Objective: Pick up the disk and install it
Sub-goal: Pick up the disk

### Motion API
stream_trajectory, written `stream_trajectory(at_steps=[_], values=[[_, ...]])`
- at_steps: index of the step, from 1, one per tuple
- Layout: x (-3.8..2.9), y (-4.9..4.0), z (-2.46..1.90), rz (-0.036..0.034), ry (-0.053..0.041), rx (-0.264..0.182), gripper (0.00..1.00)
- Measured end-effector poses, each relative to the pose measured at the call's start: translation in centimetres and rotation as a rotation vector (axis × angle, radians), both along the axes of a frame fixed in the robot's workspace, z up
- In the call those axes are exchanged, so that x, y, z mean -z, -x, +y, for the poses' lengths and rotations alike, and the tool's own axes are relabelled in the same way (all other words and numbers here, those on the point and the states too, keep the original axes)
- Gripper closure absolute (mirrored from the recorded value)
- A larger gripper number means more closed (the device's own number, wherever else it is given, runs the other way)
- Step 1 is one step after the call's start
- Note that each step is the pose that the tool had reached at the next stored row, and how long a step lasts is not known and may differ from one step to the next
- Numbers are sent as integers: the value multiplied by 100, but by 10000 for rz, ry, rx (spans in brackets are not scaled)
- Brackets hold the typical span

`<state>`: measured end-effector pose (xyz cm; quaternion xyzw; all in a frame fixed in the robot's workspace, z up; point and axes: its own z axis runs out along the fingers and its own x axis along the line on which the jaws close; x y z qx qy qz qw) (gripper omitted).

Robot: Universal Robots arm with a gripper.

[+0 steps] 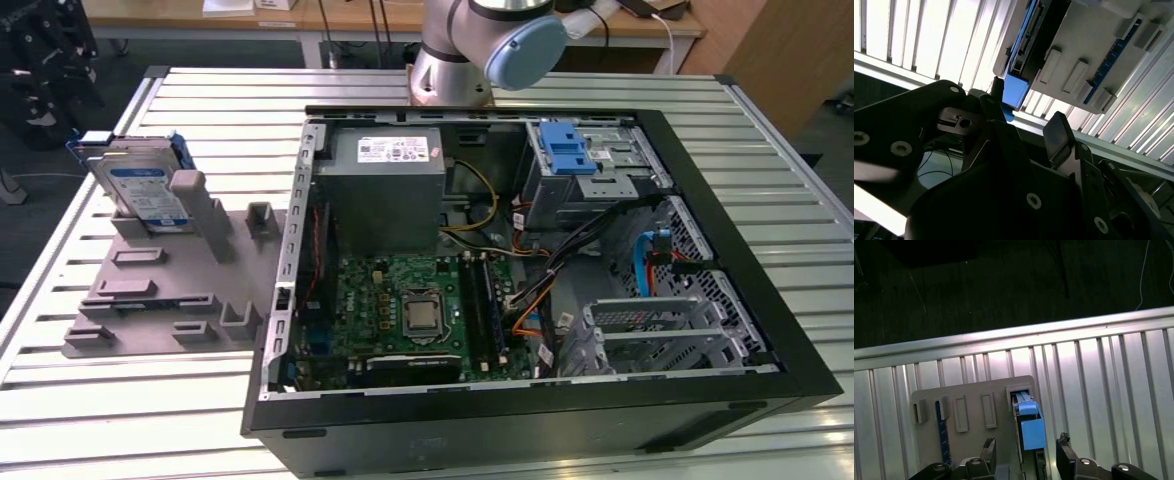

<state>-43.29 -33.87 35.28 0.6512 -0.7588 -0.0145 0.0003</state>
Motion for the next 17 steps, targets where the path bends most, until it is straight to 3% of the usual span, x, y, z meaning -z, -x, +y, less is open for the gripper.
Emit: stream_trajectory(at_steps=[10, 17], values=[[78, 0, 0, -4, 3, -211, 41], [134, 0, 0, -3, 58, -214, 41]])
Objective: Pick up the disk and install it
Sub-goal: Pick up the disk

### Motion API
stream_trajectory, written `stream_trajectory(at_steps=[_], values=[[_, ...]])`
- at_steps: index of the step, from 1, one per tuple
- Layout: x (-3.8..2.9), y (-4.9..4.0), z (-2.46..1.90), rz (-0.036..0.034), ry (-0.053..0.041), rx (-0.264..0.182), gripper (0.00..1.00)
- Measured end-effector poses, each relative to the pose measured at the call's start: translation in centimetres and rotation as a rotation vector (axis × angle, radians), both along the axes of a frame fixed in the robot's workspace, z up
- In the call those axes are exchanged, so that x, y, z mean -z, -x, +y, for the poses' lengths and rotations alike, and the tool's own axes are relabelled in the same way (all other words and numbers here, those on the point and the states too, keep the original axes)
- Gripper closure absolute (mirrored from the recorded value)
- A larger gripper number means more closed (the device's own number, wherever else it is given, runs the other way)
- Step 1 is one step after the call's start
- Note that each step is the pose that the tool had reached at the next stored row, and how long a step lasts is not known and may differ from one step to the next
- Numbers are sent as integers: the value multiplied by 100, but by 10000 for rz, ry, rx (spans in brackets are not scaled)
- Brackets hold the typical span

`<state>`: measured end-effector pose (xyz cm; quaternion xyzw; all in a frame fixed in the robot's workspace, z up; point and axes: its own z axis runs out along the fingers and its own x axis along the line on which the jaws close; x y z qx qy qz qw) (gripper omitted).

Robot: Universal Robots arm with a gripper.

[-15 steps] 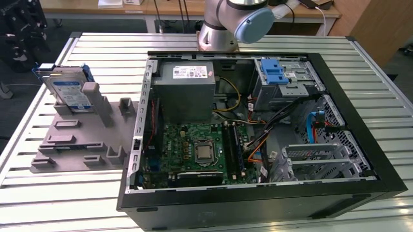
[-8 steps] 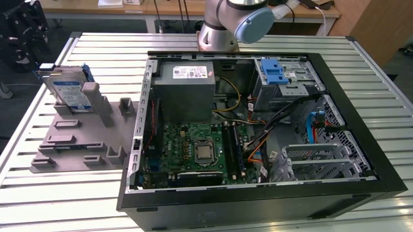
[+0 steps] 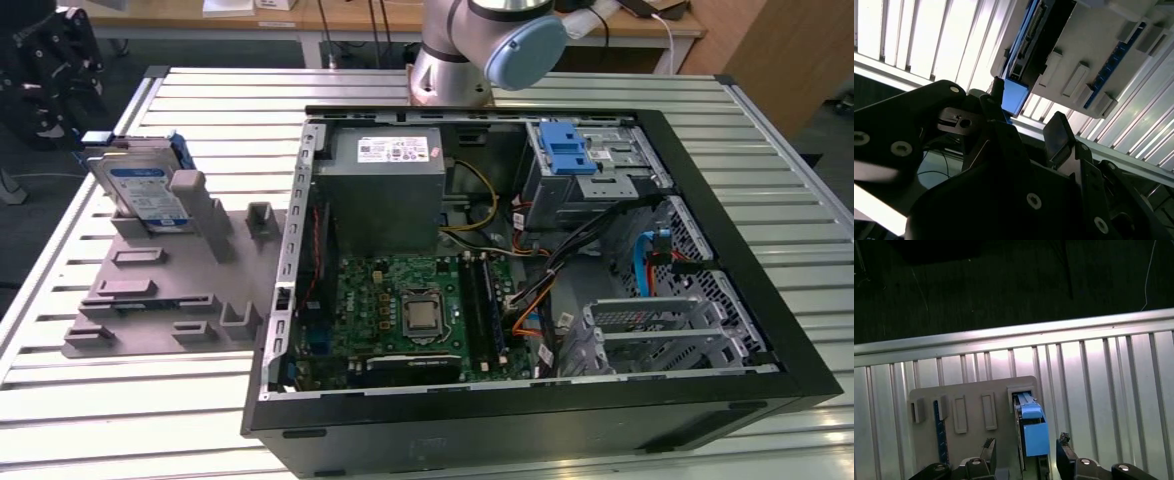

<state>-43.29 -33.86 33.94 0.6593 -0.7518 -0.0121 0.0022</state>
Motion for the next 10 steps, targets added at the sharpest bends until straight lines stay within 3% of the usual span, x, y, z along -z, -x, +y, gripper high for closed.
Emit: stream_trajectory(at_steps=[10], values=[[66, 0, 1, 2, 48, -5, 41]])
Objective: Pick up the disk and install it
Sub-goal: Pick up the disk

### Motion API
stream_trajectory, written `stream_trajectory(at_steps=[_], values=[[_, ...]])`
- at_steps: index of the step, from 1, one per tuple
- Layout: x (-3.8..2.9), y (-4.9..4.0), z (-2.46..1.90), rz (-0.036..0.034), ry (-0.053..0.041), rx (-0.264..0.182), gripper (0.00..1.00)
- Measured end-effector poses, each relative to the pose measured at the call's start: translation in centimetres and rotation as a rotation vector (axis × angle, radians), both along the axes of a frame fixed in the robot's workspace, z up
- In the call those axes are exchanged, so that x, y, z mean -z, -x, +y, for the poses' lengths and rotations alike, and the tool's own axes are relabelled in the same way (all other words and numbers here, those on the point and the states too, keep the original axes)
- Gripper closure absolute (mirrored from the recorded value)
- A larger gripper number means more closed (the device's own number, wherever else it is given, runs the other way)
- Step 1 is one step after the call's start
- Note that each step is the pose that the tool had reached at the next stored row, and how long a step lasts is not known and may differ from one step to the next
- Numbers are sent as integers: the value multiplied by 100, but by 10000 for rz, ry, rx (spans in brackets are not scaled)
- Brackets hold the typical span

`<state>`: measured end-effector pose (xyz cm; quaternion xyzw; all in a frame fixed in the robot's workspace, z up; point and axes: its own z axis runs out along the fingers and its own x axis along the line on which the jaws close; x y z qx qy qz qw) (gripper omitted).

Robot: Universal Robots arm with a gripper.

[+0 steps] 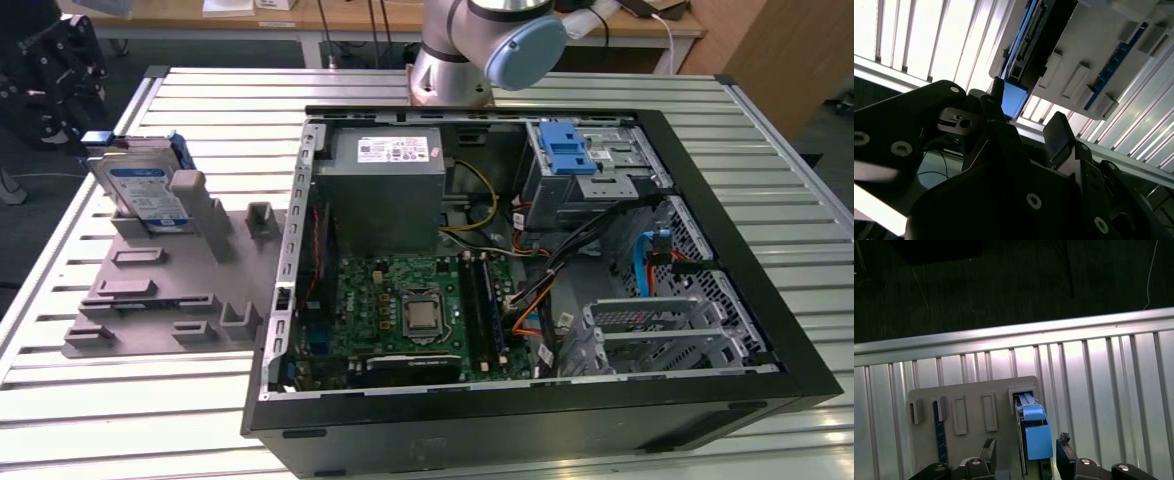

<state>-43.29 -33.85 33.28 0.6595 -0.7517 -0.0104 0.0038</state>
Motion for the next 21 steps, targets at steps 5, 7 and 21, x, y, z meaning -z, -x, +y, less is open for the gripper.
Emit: stream_trajectory(at_steps=[5, 7, 21], values=[[25, 0, 8, -1, 0, -1, 41], [27, 0, 8, 0, 1, -1, 41], [108, 26, 34, -77, 0, -4, 41]])
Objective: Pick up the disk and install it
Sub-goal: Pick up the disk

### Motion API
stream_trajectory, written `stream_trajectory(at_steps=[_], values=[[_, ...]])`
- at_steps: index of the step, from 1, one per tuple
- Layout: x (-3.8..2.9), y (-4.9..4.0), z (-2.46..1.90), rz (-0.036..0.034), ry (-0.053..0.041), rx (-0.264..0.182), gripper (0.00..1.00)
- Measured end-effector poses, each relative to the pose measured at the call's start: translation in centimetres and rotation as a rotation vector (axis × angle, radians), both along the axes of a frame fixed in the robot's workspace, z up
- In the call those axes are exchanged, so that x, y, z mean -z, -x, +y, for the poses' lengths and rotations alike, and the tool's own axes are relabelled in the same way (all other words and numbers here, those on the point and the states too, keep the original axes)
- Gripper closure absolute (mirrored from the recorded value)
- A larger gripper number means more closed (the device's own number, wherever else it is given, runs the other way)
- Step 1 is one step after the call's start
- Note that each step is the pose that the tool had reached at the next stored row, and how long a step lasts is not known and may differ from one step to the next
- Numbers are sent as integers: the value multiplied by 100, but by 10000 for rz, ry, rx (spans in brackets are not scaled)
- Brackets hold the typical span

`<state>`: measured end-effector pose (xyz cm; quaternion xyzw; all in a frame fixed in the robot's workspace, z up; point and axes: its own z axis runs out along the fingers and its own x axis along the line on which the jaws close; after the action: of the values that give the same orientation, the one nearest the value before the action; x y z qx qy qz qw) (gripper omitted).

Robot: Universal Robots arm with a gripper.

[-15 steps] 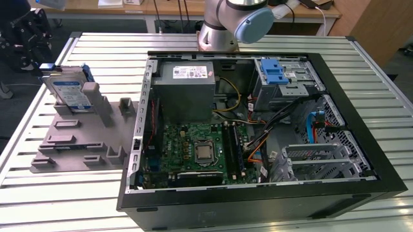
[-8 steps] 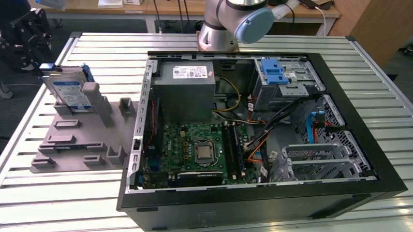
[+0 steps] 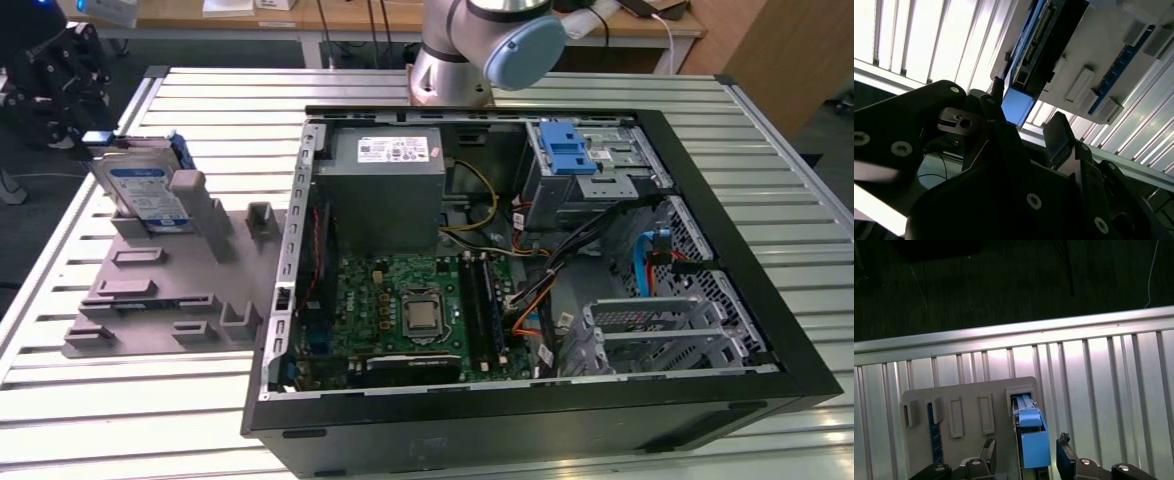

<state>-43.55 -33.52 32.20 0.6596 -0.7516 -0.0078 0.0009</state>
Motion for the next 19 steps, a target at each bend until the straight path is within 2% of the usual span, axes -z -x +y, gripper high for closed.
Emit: stream_trajectory(at_steps=[5, 19], values=[[51, 19, 2, -55, -1, -1, 41], [137, 38, 33, -54, 0, -32, 41]])
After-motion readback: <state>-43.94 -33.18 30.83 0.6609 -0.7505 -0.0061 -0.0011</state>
